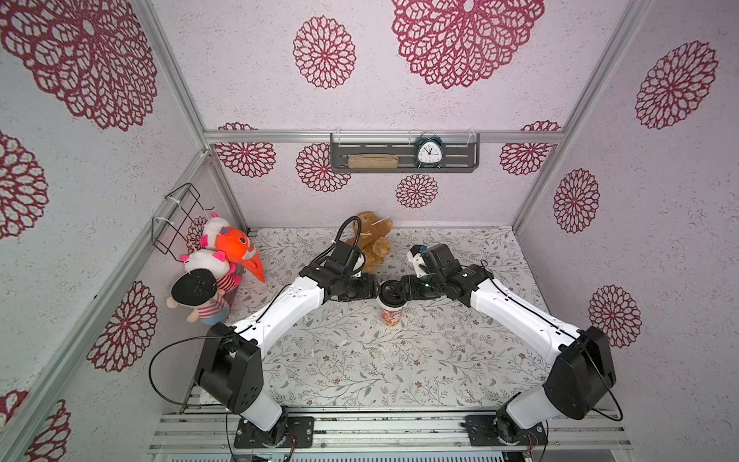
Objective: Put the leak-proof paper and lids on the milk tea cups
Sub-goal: Secure the cup lid on the cup.
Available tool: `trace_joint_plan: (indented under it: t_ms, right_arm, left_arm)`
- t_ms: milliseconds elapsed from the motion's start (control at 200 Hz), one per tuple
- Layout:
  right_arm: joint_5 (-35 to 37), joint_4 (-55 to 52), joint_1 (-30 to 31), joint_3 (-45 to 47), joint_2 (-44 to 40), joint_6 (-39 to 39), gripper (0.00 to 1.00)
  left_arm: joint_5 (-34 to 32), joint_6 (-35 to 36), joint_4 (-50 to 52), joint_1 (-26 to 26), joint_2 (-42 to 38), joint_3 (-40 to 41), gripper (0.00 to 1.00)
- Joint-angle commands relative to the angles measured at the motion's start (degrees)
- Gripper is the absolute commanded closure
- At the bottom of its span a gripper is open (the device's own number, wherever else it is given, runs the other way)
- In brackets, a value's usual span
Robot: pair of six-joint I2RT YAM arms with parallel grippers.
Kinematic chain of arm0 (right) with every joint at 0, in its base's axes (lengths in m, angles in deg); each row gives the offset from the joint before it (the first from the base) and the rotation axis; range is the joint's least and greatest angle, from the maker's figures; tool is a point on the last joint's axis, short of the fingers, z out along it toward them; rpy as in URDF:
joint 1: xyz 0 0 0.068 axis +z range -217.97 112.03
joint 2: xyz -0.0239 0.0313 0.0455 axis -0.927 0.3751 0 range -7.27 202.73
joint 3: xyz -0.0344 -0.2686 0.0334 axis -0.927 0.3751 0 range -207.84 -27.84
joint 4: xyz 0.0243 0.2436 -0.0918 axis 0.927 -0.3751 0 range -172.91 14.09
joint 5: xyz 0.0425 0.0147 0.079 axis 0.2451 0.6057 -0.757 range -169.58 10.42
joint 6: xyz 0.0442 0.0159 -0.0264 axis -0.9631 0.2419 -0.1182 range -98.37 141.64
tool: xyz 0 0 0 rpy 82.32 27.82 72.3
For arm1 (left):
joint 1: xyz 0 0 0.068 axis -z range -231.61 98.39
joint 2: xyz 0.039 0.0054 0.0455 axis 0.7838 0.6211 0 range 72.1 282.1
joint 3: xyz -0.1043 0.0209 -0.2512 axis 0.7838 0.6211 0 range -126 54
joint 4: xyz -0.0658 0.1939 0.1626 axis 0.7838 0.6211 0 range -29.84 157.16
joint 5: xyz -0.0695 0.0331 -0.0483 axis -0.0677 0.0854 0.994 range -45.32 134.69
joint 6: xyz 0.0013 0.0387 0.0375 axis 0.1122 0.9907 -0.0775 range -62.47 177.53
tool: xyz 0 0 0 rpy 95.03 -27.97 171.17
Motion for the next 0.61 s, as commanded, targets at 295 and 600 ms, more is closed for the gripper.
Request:
trace_joint_plan:
  t_ms: [295,600]
  right_arm:
    - [2.7,-10.5,0.7,5.9,3.6,1.6,0.50]
    - [2.7,-9.5,0.7,7.5,4.0,0.9,0.50]
  left_arm:
    - [-0.9,-2.5,-1.7,0.4,4.0,14.2,0.38]
    - [-1.4,-3.7,-6.6,0.4,7.0,20.9,0.39]
